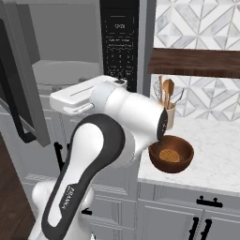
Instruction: Open the microwave, place the bowl with waffle inside the microwave, then close the microwave door and turn it on.
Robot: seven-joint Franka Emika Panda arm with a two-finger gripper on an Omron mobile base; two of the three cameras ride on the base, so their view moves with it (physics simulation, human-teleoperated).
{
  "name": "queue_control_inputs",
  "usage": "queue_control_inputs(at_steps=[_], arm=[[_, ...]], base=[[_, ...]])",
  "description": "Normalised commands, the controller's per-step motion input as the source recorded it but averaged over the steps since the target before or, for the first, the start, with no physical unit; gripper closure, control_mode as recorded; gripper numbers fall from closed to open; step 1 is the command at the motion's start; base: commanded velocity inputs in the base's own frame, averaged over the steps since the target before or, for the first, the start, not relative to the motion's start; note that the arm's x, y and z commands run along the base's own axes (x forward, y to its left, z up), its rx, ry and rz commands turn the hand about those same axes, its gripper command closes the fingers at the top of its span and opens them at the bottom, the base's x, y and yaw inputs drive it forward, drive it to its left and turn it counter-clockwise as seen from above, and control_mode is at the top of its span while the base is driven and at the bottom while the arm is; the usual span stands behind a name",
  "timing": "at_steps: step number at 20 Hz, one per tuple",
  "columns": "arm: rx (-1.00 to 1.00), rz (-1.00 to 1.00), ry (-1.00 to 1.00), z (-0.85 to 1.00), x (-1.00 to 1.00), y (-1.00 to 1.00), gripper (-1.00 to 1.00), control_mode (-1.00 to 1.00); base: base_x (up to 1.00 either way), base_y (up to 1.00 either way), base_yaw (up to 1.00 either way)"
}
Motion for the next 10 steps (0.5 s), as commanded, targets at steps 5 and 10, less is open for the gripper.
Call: queue_control_inputs(at_steps=[5, 10], arm=[[0.0, 0.13, 0.0, -0.07, 0.28, 0.11, -1.0, -1.0], [0.0, 0.14, 0.0, -0.02, 0.14, 0.06, -1.0, -1.0]], base=[[0.0, 0.0, 0.0], [0.0, 0.0, 0.0]])
